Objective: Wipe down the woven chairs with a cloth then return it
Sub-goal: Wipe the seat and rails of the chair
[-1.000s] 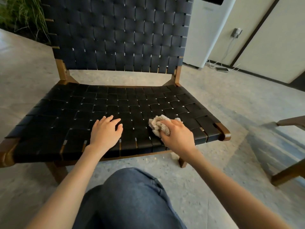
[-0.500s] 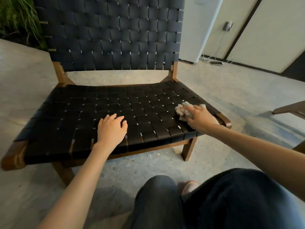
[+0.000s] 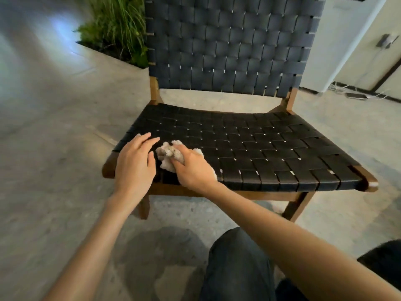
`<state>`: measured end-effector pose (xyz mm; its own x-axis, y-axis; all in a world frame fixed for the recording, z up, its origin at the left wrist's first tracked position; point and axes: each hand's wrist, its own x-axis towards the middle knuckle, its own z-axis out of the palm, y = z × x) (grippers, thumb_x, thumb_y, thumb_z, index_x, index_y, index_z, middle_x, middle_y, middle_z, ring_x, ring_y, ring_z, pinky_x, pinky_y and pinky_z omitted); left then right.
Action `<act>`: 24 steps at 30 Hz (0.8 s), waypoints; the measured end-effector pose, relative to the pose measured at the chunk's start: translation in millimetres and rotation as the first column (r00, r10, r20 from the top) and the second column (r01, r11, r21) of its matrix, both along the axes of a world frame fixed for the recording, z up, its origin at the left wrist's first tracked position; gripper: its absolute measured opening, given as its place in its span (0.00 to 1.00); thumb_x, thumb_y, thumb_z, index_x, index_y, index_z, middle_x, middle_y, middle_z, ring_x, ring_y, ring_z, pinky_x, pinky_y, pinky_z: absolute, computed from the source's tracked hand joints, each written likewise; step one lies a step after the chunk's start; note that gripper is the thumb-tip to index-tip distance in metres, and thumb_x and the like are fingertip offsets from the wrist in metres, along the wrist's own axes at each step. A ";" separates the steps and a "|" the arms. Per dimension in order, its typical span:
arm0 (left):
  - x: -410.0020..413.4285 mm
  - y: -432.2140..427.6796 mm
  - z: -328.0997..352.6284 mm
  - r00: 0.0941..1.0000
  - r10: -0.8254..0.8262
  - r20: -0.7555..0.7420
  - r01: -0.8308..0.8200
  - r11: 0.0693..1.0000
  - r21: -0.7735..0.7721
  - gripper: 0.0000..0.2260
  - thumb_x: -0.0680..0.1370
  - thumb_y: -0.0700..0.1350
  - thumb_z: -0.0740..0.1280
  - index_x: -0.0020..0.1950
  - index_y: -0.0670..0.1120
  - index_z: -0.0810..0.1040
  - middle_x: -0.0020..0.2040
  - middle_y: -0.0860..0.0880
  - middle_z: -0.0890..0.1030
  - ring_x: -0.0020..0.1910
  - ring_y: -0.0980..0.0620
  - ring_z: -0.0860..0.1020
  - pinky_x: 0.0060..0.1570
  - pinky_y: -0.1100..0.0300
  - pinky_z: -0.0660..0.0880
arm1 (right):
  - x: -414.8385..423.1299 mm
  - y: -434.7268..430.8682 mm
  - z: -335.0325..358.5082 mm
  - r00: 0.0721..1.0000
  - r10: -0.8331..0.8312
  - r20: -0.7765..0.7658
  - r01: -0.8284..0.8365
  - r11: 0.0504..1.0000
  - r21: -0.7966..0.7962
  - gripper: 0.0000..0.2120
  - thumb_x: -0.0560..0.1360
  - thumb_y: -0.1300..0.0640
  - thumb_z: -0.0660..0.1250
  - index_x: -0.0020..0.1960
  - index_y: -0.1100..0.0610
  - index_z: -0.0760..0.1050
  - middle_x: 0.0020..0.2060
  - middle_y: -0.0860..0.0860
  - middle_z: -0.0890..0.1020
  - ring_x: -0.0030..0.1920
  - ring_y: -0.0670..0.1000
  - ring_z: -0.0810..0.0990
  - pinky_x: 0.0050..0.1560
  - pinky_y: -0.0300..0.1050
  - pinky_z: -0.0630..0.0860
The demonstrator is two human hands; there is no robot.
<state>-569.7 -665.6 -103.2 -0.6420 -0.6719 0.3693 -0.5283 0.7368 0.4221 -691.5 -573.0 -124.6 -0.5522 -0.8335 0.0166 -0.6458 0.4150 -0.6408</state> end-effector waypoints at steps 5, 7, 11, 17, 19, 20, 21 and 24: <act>61.6 -20.8 -14.7 0.989 0.149 -0.018 -0.144 0.974 0.177 0.19 0.80 0.38 0.60 0.72 0.41 0.68 0.70 0.43 0.70 0.68 0.45 0.69 0.66 0.55 0.65 | 46.3 -71.2 0.4 0.995 0.099 0.028 -0.096 0.992 -0.081 0.22 0.78 0.41 0.53 0.71 0.44 0.63 0.62 0.50 0.76 0.64 0.59 0.70 0.61 0.58 0.71; 70.9 -22.6 -20.2 0.991 0.120 -0.054 -0.102 0.960 0.260 0.18 0.81 0.39 0.59 0.70 0.42 0.69 0.64 0.45 0.76 0.62 0.46 0.74 0.59 0.59 0.68 | 58.7 -84.3 6.1 0.992 0.117 0.041 -0.113 0.989 -0.097 0.22 0.77 0.39 0.53 0.70 0.42 0.64 0.64 0.48 0.75 0.65 0.58 0.68 0.63 0.57 0.68; 85.9 -24.8 -28.7 0.965 0.210 -0.157 -0.127 0.900 0.417 0.17 0.81 0.36 0.57 0.70 0.39 0.70 0.60 0.44 0.77 0.61 0.49 0.75 0.54 0.69 0.64 | 71.2 -81.7 15.0 0.962 0.264 -0.071 -0.264 0.965 0.009 0.24 0.79 0.36 0.50 0.74 0.38 0.59 0.76 0.49 0.59 0.75 0.55 0.53 0.74 0.58 0.46; 99.2 -18.5 -35.7 0.945 0.270 -0.184 -0.156 0.867 0.473 0.16 0.81 0.35 0.57 0.68 0.40 0.71 0.60 0.44 0.78 0.59 0.47 0.75 0.55 0.65 0.66 | 52.2 -47.7 2.2 0.734 0.559 -0.385 -0.597 0.802 0.027 0.25 0.77 0.45 0.49 0.74 0.38 0.60 0.75 0.51 0.62 0.72 0.56 0.62 0.71 0.57 0.61; 99.8 -18.6 -33.7 0.934 0.280 -0.221 -0.157 0.879 0.450 0.15 0.81 0.34 0.57 0.67 0.38 0.71 0.60 0.44 0.77 0.59 0.48 0.75 0.52 0.68 0.65 | 52.8 -48.1 -4.7 0.634 0.551 -0.542 -0.635 0.771 0.041 0.25 0.78 0.49 0.57 0.74 0.42 0.61 0.73 0.52 0.65 0.70 0.57 0.65 0.69 0.58 0.65; 100.7 -18.5 -32.3 0.924 0.296 -0.243 -0.159 0.874 0.460 0.16 0.81 0.34 0.56 0.69 0.39 0.70 0.61 0.47 0.76 0.60 0.52 0.73 0.54 0.70 0.64 | 54.4 -53.6 -4.5 0.633 0.542 -0.554 -0.629 0.776 0.041 0.26 0.78 0.50 0.60 0.75 0.43 0.61 0.73 0.53 0.66 0.70 0.58 0.65 0.69 0.58 0.66; 102.0 -18.1 -30.6 0.914 0.311 -0.262 -0.156 0.863 0.481 0.18 0.81 0.34 0.56 0.70 0.41 0.69 0.62 0.50 0.74 0.61 0.56 0.71 0.55 0.71 0.64 | 57.0 -60.4 -1.2 0.640 0.541 -0.546 -0.616 0.785 0.056 0.27 0.78 0.50 0.63 0.75 0.43 0.60 0.73 0.53 0.66 0.70 0.58 0.66 0.69 0.57 0.65; 109.0 -19.6 -29.3 0.900 0.333 -0.281 -0.137 0.828 0.543 0.20 0.81 0.34 0.54 0.73 0.44 0.65 0.67 0.51 0.71 0.64 0.59 0.68 0.60 0.71 0.62 | 65.5 -80.1 7.9 0.610 0.563 -0.558 -0.580 0.797 0.169 0.29 0.76 0.45 0.66 0.74 0.43 0.60 0.72 0.52 0.67 0.72 0.58 0.64 0.70 0.56 0.63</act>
<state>-460.7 -685.1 -132.5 -0.3329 -0.9368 0.1077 -0.4020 0.2443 0.8825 -626.0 -653.1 -116.7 0.1556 -0.9712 0.1805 -0.9807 -0.1738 -0.0897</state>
